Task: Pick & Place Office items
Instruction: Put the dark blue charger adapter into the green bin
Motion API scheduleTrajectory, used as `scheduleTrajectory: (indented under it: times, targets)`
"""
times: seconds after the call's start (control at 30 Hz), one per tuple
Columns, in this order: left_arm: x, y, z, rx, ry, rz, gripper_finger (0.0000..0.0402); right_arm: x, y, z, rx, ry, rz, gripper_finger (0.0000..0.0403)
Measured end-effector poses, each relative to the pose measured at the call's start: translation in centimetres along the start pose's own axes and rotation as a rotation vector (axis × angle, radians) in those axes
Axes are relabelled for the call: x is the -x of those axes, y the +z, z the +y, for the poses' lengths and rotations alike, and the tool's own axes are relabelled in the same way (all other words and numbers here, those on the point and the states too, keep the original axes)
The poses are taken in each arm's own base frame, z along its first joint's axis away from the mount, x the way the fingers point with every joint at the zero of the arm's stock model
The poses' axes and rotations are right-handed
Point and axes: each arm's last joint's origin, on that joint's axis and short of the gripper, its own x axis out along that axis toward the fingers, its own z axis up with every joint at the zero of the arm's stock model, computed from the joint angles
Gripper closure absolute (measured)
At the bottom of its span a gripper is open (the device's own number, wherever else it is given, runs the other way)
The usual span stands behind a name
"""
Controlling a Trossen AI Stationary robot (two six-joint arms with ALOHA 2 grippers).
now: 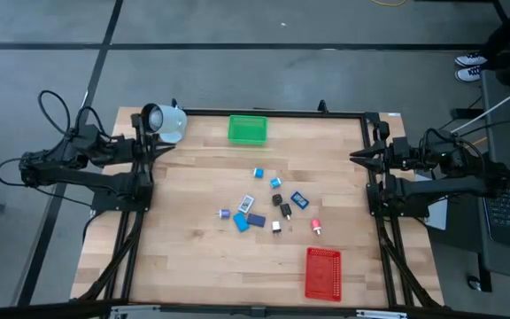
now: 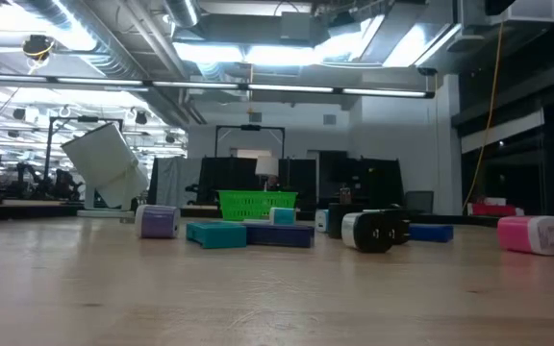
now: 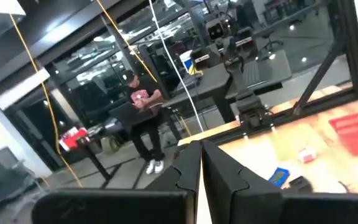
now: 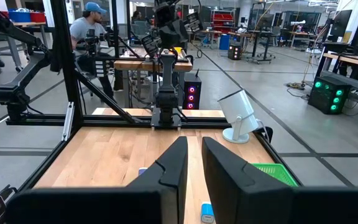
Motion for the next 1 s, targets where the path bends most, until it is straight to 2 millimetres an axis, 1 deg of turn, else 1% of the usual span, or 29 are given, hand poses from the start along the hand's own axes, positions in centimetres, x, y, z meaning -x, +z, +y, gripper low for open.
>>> scheduleTrajectory:
  times: [0.1,0.2,0.27,0.43,0.7,0.77,0.83,1.0]
  targets:
    - [-0.4,0.8,0.2,0.163,0.010,-0.079,0.0393,0.0,0.0,0.0,0.000,0.000,0.000,0.0347]
    - [-0.5,1.7,0.6,0.395,0.025,-0.183,0.0393,0.0,0.0,0.0,0.000,0.000,0.000,0.0347]
    - [-0.4,2.3,0.9,0.520,0.025,-0.251,0.0393,0.0,0.0,0.0,0.000,0.000,0.000,0.0347]
    - [0.1,3.5,1.5,0.714,0.003,-0.405,0.0395,0.0,0.0,0.0,0.000,0.000,0.000,0.0347]
    - [0.3,3.6,1.6,0.876,-0.030,-0.425,0.0394,0.0,0.0,0.0,0.000,0.000,0.000,0.0347]
    - [0.3,3.5,1.6,0.965,-0.009,-0.416,0.0395,0.0,0.0,0.0,0.000,0.000,0.000,0.0347]
    - [0.2,3.5,1.6,1.017,-0.011,-0.412,0.0396,0.0,0.0,0.0,0.000,0.000,0.000,0.0347]
    - [0.3,3.6,1.7,0.999,-0.022,-0.430,0.0394,0.0,0.0,0.0,0.031,0.000,-0.004,0.0347]
